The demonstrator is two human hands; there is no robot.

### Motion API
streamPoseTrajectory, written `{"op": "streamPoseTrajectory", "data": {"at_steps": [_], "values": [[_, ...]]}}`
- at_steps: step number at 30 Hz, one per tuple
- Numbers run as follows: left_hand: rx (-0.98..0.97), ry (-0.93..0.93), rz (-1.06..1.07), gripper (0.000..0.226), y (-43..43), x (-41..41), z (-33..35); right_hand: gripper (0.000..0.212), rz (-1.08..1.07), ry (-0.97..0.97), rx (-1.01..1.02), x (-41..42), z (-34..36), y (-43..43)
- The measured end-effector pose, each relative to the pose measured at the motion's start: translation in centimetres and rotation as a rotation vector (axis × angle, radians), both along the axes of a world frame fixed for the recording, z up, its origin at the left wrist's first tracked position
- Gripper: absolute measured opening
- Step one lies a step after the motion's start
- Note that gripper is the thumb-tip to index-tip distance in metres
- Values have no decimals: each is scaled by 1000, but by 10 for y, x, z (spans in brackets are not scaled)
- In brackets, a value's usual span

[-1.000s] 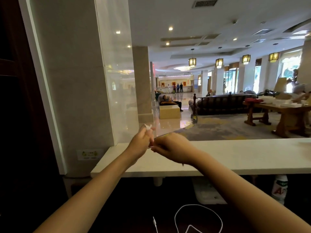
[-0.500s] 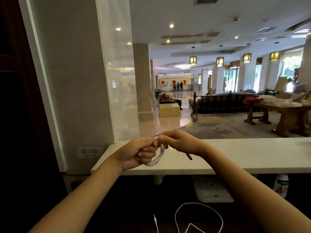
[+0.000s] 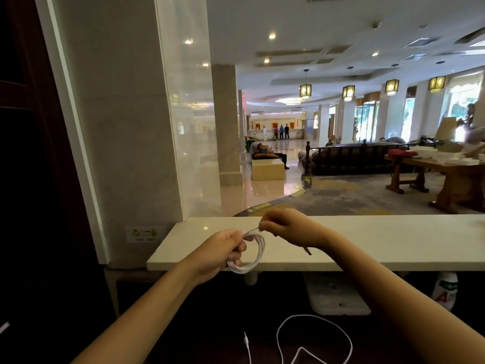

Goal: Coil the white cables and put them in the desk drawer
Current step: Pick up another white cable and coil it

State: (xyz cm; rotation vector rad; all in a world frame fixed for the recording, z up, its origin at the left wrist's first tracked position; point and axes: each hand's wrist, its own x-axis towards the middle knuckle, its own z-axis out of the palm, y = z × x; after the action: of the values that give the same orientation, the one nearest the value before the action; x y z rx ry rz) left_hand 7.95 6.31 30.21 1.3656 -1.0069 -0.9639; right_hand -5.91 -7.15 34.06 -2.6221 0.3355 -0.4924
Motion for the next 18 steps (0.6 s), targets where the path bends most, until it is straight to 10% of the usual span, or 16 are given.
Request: {"op": "streamPoseTrajectory", "data": {"at_steps": [6,13,18], "values": [[104,193,-324,17,13,4,6,14,134,-89,-185,7,42,10],[-184,296,-439,25,24,5,22,5,108,-437,545,24,-9,25],[-288,140,-214,25,27,12,29,13,152,-430,659,33,-38,34]]}}
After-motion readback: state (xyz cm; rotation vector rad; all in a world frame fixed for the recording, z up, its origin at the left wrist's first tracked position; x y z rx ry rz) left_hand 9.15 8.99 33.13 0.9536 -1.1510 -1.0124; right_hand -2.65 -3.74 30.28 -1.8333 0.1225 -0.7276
